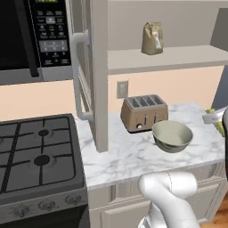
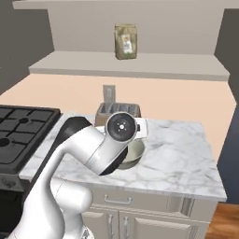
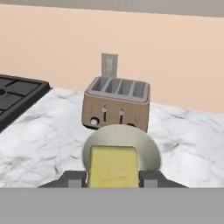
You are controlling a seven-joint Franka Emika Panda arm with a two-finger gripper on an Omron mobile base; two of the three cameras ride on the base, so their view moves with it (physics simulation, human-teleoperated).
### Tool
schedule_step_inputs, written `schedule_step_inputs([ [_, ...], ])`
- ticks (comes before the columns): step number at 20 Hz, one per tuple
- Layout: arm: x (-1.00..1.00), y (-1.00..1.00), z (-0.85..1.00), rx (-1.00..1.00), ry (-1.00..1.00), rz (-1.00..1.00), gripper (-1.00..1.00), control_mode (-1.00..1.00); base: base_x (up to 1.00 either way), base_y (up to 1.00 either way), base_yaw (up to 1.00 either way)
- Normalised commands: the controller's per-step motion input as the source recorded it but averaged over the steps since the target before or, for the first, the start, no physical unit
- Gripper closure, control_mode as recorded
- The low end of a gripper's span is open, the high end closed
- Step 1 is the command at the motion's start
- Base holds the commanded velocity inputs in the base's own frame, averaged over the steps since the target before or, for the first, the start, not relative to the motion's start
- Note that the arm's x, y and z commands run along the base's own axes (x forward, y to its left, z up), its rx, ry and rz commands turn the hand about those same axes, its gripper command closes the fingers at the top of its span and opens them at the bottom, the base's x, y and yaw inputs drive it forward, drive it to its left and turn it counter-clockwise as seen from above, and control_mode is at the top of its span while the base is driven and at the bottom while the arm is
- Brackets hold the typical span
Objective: Pick the egg and butter from the fridge and place them by the bowl for mixing.
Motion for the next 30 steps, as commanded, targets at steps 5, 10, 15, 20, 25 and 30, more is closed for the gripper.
schedule_step_inputs([
  [5,0.0,0.0,0.0,0.0,0.0,0.0,1.0,1.0,0.0,0.34,0.0],
  [10,0.02,0.07,-0.02,-0.03,0.05,0.0,1.0,-1.0,0.0,0.05,0.0],
  [15,0.02,0.49,-0.17,-0.09,0.23,0.0,1.0,-1.0,0.0,0.0,0.0],
  [20,0.01,0.24,-0.1,-0.02,0.1,0.01,1.0,-1.0,0.0,0.0,0.0],
  [25,0.01,0.5,-0.44,0.0,0.0,0.0,1.0,-1.0,0.0,0.0,0.0],
  [30,0.26,0.8,-0.26,0.0,0.0,0.0,1.0,-1.0,0.0,0.0,0.0],
])
